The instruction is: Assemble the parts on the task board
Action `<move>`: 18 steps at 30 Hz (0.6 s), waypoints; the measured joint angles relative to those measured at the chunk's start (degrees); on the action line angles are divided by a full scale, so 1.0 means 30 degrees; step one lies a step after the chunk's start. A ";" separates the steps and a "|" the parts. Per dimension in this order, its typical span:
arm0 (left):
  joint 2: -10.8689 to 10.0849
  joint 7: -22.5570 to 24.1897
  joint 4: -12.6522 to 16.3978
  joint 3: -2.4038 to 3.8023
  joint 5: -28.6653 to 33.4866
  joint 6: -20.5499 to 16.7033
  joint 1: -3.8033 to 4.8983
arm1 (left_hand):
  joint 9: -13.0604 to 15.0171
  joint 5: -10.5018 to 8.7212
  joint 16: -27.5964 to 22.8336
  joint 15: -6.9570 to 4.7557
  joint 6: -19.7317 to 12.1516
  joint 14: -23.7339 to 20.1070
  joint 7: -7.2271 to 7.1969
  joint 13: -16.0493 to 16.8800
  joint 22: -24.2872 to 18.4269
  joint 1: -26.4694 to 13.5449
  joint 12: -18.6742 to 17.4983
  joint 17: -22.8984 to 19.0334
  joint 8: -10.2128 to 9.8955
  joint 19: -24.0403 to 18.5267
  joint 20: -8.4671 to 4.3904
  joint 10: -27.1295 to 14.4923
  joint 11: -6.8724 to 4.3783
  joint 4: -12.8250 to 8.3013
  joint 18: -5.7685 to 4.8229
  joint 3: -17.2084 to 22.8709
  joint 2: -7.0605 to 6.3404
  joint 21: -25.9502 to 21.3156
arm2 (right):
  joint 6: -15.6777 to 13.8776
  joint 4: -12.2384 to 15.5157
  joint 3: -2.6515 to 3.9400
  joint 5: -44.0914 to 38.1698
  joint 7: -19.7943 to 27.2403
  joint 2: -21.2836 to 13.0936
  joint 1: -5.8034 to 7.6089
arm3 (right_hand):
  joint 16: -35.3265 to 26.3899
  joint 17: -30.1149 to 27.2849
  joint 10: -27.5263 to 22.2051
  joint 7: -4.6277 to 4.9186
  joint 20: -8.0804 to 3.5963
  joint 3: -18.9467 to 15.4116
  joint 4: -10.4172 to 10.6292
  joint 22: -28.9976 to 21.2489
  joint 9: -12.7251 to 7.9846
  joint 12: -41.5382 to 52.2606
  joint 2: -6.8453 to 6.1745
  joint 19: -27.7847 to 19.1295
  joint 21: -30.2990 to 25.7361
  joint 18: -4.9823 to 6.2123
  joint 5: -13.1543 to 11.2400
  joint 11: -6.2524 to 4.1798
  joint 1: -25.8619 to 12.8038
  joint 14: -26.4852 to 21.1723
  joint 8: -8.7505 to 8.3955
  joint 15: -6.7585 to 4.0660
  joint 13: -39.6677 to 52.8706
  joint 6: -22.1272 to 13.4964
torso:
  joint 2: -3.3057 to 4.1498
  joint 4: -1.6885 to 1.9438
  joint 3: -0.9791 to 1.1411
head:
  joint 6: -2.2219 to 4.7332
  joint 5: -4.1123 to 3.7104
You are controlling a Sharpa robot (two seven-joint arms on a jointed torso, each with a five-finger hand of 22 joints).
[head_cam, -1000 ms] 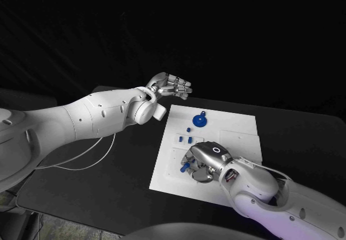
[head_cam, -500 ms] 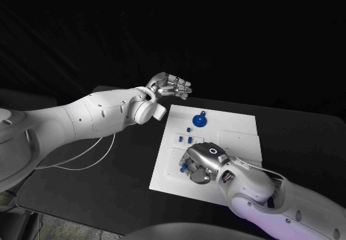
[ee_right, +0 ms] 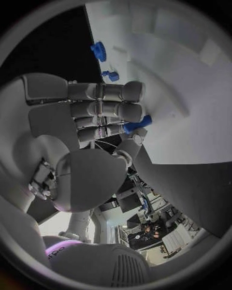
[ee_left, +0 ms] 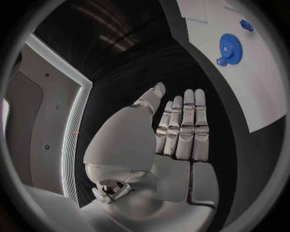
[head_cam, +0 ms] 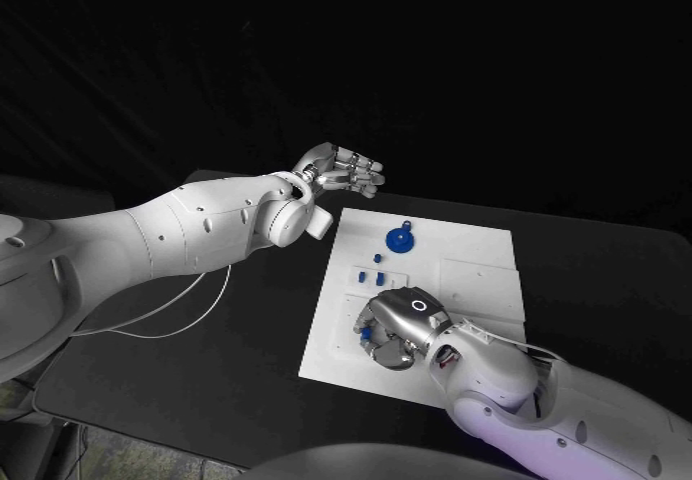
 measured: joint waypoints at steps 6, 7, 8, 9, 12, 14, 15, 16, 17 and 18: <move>-0.0001 -0.0013 0.0000 -0.0002 0.0001 0.0018 -0.0001 | 0.0000 0.0000 0.0000 0.0000 0.0001 0.0000 0.0000 -0.0001 -0.0047 0.0000 0.0000 0.0000 0.0000 0.0000 -0.0001 -0.0066 -0.0066 0.0046 -0.0001 -0.0046 0.0000 0.0000 | -0.0198 -0.0109 -0.0128 0.0167 0.0003 -0.0010 -0.0113 | 0.0125 -0.0072 -0.0961 0.0305 0.0223 -0.0488 0.0076 -0.0205 -0.0072 0.0041 -0.0675 0.0011 -0.0188 0.0324 0.0250 0.0167 -0.0315 0.0044 -0.0061 0.0172 0.0031 -0.1159 | 0.0000 -0.0013 0.0013 | 0.0031 0.0009; -0.0002 -0.0015 0.0000 -0.0002 0.0002 0.0019 -0.0001 | 0.0000 0.0000 0.0000 0.0000 0.0001 0.0000 0.0000 0.0000 -0.0047 0.0000 0.0000 0.0000 0.0000 0.0000 0.0000 -0.0066 -0.0066 0.0046 -0.0001 -0.0046 0.0000 0.0000 | -0.0224 -0.0108 -0.0131 0.0196 0.0014 -0.0016 -0.0113 | 0.0127 -0.0077 -0.1043 0.0294 0.0249 -0.0544 0.0077 -0.0222 -0.0072 0.0041 -0.0704 0.0013 -0.0188 0.0333 0.0256 0.0184 -0.0285 0.0055 -0.0061 0.0183 0.0030 -0.1228 | 0.0000 -0.0013 0.0013 | 0.0033 0.0009; -0.0004 -0.0017 0.0000 -0.0002 0.0002 0.0021 -0.0001 | 0.0000 0.0000 0.0000 0.0000 0.0001 0.0001 0.0001 0.0000 -0.0082 -0.0047 0.0000 0.0000 0.0000 0.0000 0.0000 -0.0066 -0.0066 0.0094 -0.0001 -0.0094 0.0046 0.0000 | -0.0270 -0.0108 -0.0138 0.0244 0.0032 -0.0026 -0.0116 | 0.0126 -0.0103 -0.1356 0.0286 0.0301 -0.0742 0.0060 -0.0293 -0.0098 0.0044 -0.0894 -0.0039 -0.0212 0.0360 0.0276 0.0273 -0.0332 -0.0007 -0.0060 0.0278 0.0029 -0.1485 | 0.0000 -0.0013 0.0013 | 0.0035 0.0000; -0.0009 -0.0020 0.0000 -0.0002 0.0002 0.0022 -0.0001 | 0.0000 0.0000 0.0000 0.0000 0.0001 0.0001 0.0001 0.0000 -0.0083 -0.0070 0.0000 0.0000 0.0000 0.0000 -0.0001 -0.0066 -0.0066 0.0094 -0.0002 -0.0094 0.0070 0.0000 | -0.0317 -0.0107 -0.0149 0.0299 0.0054 -0.0034 -0.0120 | 0.0127 -0.0142 -0.1831 0.0218 0.0308 -0.1031 0.0082 -0.0392 -0.0119 0.0056 -0.1040 -0.0036 -0.0456 0.0476 0.0278 0.0364 -0.0472 -0.0075 -0.0061 0.0344 0.0028 -0.1860 | 0.0000 -0.0013 0.0013 | 0.0037 -0.0005; -0.0019 -0.0029 -0.0002 -0.0002 0.0002 0.0025 -0.0001 | 0.0000 0.0000 0.0000 0.0000 0.0001 0.0000 0.0001 -0.0001 -0.0083 -0.0070 0.0000 0.0000 0.0000 0.0000 0.0000 -0.0066 -0.0066 0.0094 -0.0001 -0.0094 0.0070 0.0000 | -0.0516 -0.0068 -0.0202 0.0490 0.0177 -0.0042 -0.0172 | 0.0126 -0.0273 -0.2924 0.0049 0.0521 -0.2107 0.0078 -0.0752 -0.0119 0.0058 -0.1150 -0.0027 -0.0895 0.0894 0.0291 0.0630 -0.0324 -0.0076 -0.0060 0.0471 -0.0051 -0.2331 | -0.0002 -0.0018 0.0015 | 0.0046 -0.0024; -0.0022 -0.0034 -0.0004 -0.0002 0.0002 0.0028 -0.0001 | 0.0000 0.0000 0.0000 0.0022 0.0001 -0.0022 0.0002 0.0000 -0.0154 -0.0070 0.0000 0.0005 0.0000 0.0010 0.0009 -0.0066 -0.0066 0.0129 -0.0001 -0.0129 0.0070 0.0000 | -0.0680 -0.0058 -0.0232 0.0607 0.0242 -0.0057 -0.0203 | 0.0125 -0.0363 -0.3346 -0.0032 0.0650 -0.2787 0.0104 -0.0981 -0.0119 0.0133 -0.1093 -0.0044 -0.1094 0.1063 0.0291 0.0733 -0.0031 -0.0101 -0.0060 0.0581 -0.0067 -0.2650 | -0.0002 -0.0020 0.0013 | 0.0053 -0.0037; -0.0023 -0.0036 -0.0005 -0.0002 0.0003 0.0030 0.0000 | 0.0000 0.0000 0.0000 0.0068 -0.0009 -0.0067 0.0012 0.0000 -0.0246 -0.0070 0.0000 0.0014 0.0000 0.0071 0.0071 -0.0066 -0.0066 0.0192 0.0000 -0.0192 0.0070 0.0000 | -0.0831 -0.0047 -0.0250 0.0690 0.0269 -0.0079 -0.0220 | 0.0124 -0.0407 -0.3858 -0.0141 0.0747 -0.3204 0.0123 -0.1208 -0.0120 0.0131 -0.1194 0.0001 -0.1479 0.1073 0.0291 0.0883 0.0059 -0.0172 -0.0060 0.0673 -0.0063 -0.3084 | -0.0002 -0.0020 0.0013 | 0.0057 -0.0046; -0.0024 -0.0039 -0.0007 -0.0002 0.0003 0.0032 0.0000 | 0.0000 0.0000 0.0000 0.0068 -0.0057 -0.0068 0.0060 -0.0001 -0.0308 -0.0070 0.0000 0.0027 0.0000 0.0071 0.0071 -0.0066 -0.0066 0.0214 0.0000 -0.0215 0.0070 0.0000 | -0.0969 -0.0024 -0.0256 0.0755 0.0279 -0.0102 -0.0233 | 0.0122 -0.0432 -0.4298 -0.0225 0.0789 -0.3574 0.0163 -0.1444 -0.0119 0.0162 -0.1311 0.0020 -0.1924 0.1077 0.0291 0.0977 0.0205 -0.0247 -0.0060 0.0753 -0.0048 -0.3413 | -0.0002 -0.0020 0.0013 | 0.0068 -0.0066; -0.0026 -0.0042 -0.0008 -0.0002 0.0004 0.0034 0.0000 | 0.0000 0.0000 0.0000 0.0068 -0.0068 -0.0067 0.0071 0.0000 -0.0342 -0.0070 0.0000 0.0030 0.0000 0.0071 0.0071 -0.0066 -0.0066 0.0214 0.0000 -0.0214 0.0070 0.0000 | -0.1129 0.0018 -0.0259 0.0816 0.0282 -0.0130 -0.0242 | 0.0117 -0.0455 -0.4708 -0.0374 0.0854 -0.3975 0.0260 -0.1673 -0.0119 0.0316 -0.1374 -0.0045 -0.2329 0.1079 0.0291 0.1057 0.0389 -0.0335 -0.0060 0.0841 -0.0039 -0.3671 | -0.0002 -0.0020 0.0013 | 0.0077 -0.0079; -0.0030 -0.0045 -0.0010 -0.0002 0.0006 0.0035 -0.0001 | -0.0001 0.0000 -0.0001 0.0068 -0.0068 -0.0067 0.0071 0.0000 -0.0345 -0.0070 0.0000 0.0030 0.0000 0.0071 0.0070 -0.0066 -0.0067 0.0214 0.0000 -0.0214 0.0070 0.0000 | -0.1387 0.0098 -0.0259 0.0903 0.0283 -0.0170 -0.0246 | 0.0112 -0.0490 -0.5103 -0.0552 0.0952 -0.4435 0.0460 -0.1922 -0.0119 0.0552 -0.1514 -0.0004 -0.2760 0.1079 0.0292 0.1133 0.0529 -0.0408 -0.0060 0.0916 -0.0039 -0.3986 | -0.0002 -0.0022 0.0013 | 0.0097 -0.0097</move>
